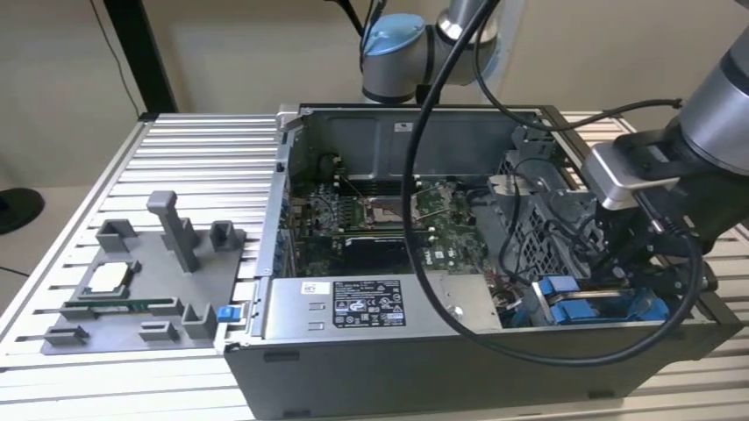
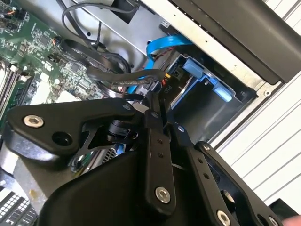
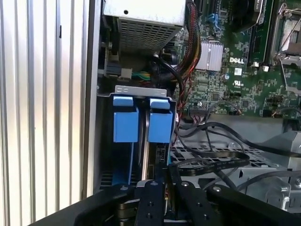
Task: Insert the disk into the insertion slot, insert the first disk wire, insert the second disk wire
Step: 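Insert the second disk wire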
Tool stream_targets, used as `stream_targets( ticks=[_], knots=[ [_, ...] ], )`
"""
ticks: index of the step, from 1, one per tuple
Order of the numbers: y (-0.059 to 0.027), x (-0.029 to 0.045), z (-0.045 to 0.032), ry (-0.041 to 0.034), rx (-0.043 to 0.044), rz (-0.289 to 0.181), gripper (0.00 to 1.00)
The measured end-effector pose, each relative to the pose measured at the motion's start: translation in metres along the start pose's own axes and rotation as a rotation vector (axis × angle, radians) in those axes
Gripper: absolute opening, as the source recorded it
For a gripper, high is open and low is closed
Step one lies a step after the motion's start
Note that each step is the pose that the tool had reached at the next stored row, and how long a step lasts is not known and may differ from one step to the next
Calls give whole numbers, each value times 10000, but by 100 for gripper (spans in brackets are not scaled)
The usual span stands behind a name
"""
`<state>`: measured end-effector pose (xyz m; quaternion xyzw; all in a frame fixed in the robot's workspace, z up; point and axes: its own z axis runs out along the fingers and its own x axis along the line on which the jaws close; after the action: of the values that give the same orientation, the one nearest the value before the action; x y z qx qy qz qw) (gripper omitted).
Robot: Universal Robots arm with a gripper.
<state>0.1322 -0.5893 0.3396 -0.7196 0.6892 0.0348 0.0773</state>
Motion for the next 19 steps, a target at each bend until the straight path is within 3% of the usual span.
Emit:
stream_targets(
  ticks=[6,10,11,13,19],
  knots=[
    [5,9,52,30,36,228,0],
    [5,12,78,12,42,260,0],
    [4,11,78,-26,47,262,100],
    [2,6,39,-31,45,266,100],
    [-14,-36,-230,-14,45,270,100]
  ],
)
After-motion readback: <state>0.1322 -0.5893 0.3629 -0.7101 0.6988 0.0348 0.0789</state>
